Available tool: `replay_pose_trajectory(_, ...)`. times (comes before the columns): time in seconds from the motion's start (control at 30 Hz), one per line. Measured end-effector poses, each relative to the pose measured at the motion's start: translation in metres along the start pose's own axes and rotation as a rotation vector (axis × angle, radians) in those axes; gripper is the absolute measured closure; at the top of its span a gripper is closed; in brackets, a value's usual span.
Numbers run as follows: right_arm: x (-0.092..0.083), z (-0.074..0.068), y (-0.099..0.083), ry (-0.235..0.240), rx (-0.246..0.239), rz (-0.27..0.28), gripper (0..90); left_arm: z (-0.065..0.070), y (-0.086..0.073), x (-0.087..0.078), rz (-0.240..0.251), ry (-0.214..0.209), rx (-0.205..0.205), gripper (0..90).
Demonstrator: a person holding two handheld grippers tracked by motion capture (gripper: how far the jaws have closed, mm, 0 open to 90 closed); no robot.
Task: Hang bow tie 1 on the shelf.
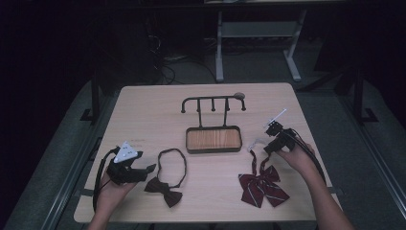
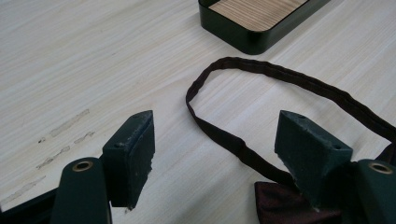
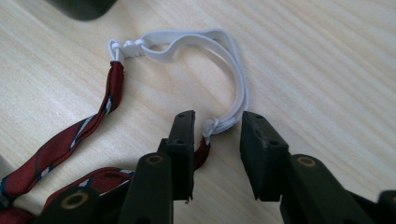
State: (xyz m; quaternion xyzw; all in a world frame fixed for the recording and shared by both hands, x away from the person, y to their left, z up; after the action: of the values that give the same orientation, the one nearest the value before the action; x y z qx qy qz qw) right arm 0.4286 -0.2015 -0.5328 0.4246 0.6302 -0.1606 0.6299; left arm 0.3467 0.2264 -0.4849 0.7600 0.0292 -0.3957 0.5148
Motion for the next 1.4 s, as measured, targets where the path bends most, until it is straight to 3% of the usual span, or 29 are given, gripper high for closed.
replay_pose_trajectory(0.33,0.000,0.001,-0.001,-0.014,0.011,-0.011,59.3,0.000,0.000,0.000,-0.002,-0.003,0.005,29.2)
replay_pose_trajectory(0.63,0.005,-0.001,-0.001,-0.024,0.002,-0.036,69.3,0.001,0.000,0.000,0.002,-0.003,0.002,29.2)
replay_pose_trajectory(0.8,0.005,-0.001,-0.002,-0.037,-0.018,-0.045,82.6,0.001,0.000,0.001,0.004,-0.006,-0.001,29.2)
replay_pose_trajectory(0.9,0.005,-0.002,-0.002,-0.033,-0.023,-0.046,83.7,0.001,0.000,0.002,0.004,-0.006,-0.004,29.2)
replay_pose_trajectory(1.07,-0.003,-0.005,-0.002,0.013,-0.019,-0.012,84.4,0.001,-0.001,0.002,-0.001,-0.004,-0.002,29.2)
replay_pose_trajectory(1.1,-0.010,-0.007,-0.002,0.043,-0.008,0.014,84.3,0.001,-0.001,0.002,-0.002,-0.004,-0.001,29.2)
replay_pose_trajectory(1.23,-0.020,-0.010,-0.003,0.093,-0.007,0.054,84.4,0.002,-0.002,0.003,-0.009,-0.005,0.000,29.2)
replay_pose_trajectory(1.4,-0.032,-0.015,-0.001,0.114,-0.039,0.072,84.4,0.002,-0.002,0.004,-0.013,-0.005,0.004,29.2)
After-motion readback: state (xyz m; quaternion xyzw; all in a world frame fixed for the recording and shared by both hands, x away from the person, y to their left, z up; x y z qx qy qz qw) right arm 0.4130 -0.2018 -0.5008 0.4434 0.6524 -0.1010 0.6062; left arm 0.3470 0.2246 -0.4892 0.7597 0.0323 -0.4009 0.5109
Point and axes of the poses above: each handheld gripper's, and its own axes: x roughly forward along the jaws, y roughly out of its top, z roughly to its right, the point moved 10 cm from there along x, roughly forward along the jaws, and after that the axes turned 8 degrees about y, right-handed, at the moved point
